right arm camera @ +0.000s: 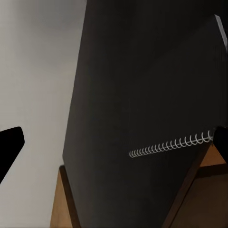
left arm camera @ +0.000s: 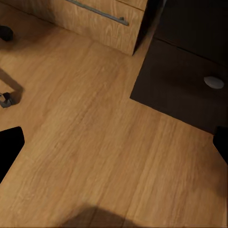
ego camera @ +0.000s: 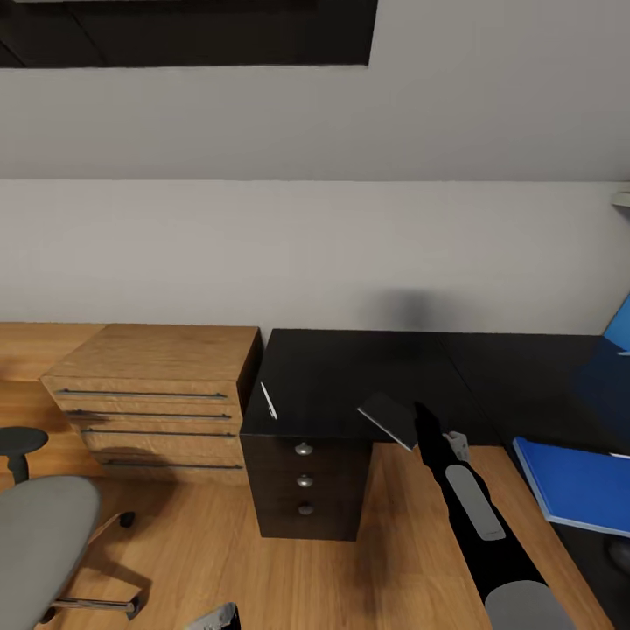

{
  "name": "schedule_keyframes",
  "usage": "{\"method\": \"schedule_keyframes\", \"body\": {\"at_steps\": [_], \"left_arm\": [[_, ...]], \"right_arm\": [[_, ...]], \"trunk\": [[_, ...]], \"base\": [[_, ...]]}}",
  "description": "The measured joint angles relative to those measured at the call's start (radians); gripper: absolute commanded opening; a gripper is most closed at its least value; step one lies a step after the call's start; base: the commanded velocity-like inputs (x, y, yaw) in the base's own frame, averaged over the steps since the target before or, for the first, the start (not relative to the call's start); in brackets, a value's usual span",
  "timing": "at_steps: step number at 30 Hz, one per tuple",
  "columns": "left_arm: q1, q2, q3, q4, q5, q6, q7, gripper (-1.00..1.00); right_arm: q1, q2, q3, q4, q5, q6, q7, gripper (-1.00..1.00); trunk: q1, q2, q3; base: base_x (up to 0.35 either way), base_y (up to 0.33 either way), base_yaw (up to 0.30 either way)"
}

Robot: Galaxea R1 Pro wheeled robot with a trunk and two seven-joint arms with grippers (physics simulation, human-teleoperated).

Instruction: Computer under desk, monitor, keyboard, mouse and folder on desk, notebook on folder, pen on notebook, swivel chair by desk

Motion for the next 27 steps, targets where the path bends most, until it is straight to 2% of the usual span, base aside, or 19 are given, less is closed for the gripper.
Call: {"method": "schedule_keyframes", "body": {"at_steps": [1,4,5,6,7,8,9,11,13,15,20,24,27], "left_arm": [[0.002,0.002,0.000,-0.033,-0.001,-0.011,0.018,1.00],[0.071,0.033,-0.003,-0.197,-0.020,-0.012,0.087,1.00],[0.116,0.052,-0.007,-0.289,-0.045,-0.003,0.106,1.00],[0.170,0.073,-0.011,-0.389,-0.079,0.022,0.119,1.00],[0.198,0.084,-0.013,-0.439,-0.096,0.041,0.124,1.00],[0.249,0.102,-0.013,-0.525,-0.125,0.093,0.130,1.00],[0.274,0.110,-0.014,-0.561,-0.136,0.124,0.133,1.00],[0.335,0.133,-0.014,-0.645,-0.159,0.229,0.139,1.00],[0.360,0.142,-0.012,-0.680,-0.165,0.279,0.141,1.00],[0.371,0.146,-0.011,-0.694,-0.166,0.300,0.142,1.00],[0.377,0.149,-0.010,-0.703,-0.167,0.311,0.141,1.00],[0.378,0.170,-0.010,-0.710,-0.165,0.315,0.139,1.00],[0.378,0.176,-0.010,-0.710,-0.164,0.315,0.138,1.00]], "right_arm": [[0.000,0.000,0.000,0.000,0.000,0.000,0.000,1.00],[0.000,0.001,-0.001,0.001,0.001,0.000,0.000,1.00],[0.000,0.001,-0.001,0.001,0.001,-0.001,0.000,1.00],[0.000,0.001,-0.001,0.001,0.001,-0.001,0.000,1.00],[0.000,0.001,-0.001,0.001,0.001,-0.001,0.001,1.00],[0.000,0.001,-0.001,0.002,0.001,-0.001,0.001,1.00],[0.000,0.001,-0.001,0.002,0.001,-0.001,0.001,1.00],[0.000,0.002,-0.001,0.002,0.001,-0.002,0.001,1.00],[0.000,0.001,-0.001,0.002,0.001,-0.002,0.002,1.00],[0.000,0.000,-0.001,0.002,0.001,-0.003,0.002,1.00],[0.000,-0.001,-0.002,0.002,0.001,-0.004,0.002,1.00],[0.000,-0.001,-0.003,0.002,0.002,-0.004,0.002,1.00],[0.000,-0.002,-0.016,0.002,0.002,-0.004,0.002,1.00]], "trunk": [[0.004,-0.007,-0.003],[0.015,-0.028,-0.013],[0.019,-0.035,-0.016],[0.023,-0.042,-0.019],[0.027,-0.049,-0.022],[0.031,-0.056,-0.025],[0.034,-0.063,-0.028],[0.042,-0.077,-0.035],[0.050,-0.091,-0.041],[0.057,-0.105,-0.047],[0.077,-0.140,-0.063],[0.092,-0.168,-0.075],[0.103,-0.189,-0.085]], "base": [[0.000,0.000,0.000],[0.000,0.000,0.000],[0.000,0.000,0.000],[0.000,0.000,0.000],[0.000,0.000,0.000],[0.000,0.000,0.000],[0.000,0.000,0.000],[0.000,0.000,0.000],[0.000,0.000,0.000],[0.000,0.000,0.000],[0.000,0.000,0.000],[0.000,0.000,0.000],[0.000,0.000,0.000]]}}
